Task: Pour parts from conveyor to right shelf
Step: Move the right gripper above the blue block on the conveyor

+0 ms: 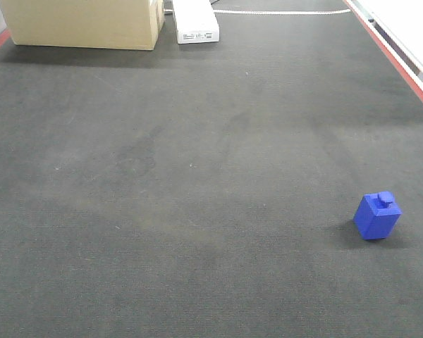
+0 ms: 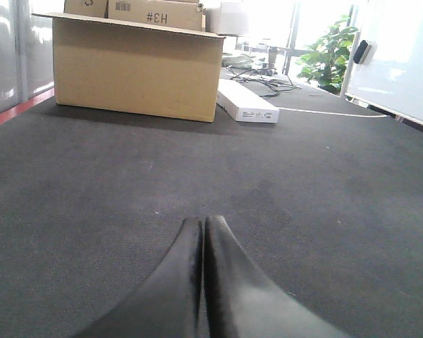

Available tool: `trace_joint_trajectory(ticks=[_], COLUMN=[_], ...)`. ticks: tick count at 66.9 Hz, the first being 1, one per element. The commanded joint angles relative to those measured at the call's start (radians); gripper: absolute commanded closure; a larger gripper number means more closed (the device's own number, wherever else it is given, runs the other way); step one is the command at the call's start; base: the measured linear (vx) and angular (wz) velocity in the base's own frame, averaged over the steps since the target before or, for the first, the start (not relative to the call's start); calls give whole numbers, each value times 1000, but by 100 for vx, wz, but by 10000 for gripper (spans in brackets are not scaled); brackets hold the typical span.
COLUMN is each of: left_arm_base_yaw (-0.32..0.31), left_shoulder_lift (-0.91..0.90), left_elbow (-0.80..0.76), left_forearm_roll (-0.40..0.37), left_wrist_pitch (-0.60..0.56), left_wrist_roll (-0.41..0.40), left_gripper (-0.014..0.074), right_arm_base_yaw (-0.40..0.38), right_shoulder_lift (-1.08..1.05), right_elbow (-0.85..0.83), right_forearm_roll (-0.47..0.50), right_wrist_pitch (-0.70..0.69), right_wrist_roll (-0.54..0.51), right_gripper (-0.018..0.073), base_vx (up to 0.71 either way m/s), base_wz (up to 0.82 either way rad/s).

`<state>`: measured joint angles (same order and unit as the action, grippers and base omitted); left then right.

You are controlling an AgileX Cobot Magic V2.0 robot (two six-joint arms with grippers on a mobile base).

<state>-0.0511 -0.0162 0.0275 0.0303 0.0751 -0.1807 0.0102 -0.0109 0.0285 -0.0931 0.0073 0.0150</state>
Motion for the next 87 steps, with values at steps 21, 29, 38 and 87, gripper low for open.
trace_joint_trajectory(ticks=[21,29,38,87], left_arm_base_yaw=[-5,-5,-5,-5], left_shoulder_lift=[-8,-8,-8,-8], left_elbow=[22,22,22,22], left_forearm_roll=[-9,-9,-9,-9], left_wrist_pitch=[-75,-75,-75,-75], left_wrist_roll=[-4,-4,-4,-4], left_gripper=[603,603,603,603], right_arm_base_yaw=[0,0,0,0], right_shoulder_lift=[-9,-9,-9,366], right_elbow=[17,17,17,-386], right_forearm_roll=[-7,-7,-7,-11], right_wrist_pitch=[-70,-70,-93,112], right_wrist_roll=[-4,-4,-5,-5], right_gripper=[568,568,568,568], base_vx=[0,0,0,0], base_wz=[0,0,0,0])
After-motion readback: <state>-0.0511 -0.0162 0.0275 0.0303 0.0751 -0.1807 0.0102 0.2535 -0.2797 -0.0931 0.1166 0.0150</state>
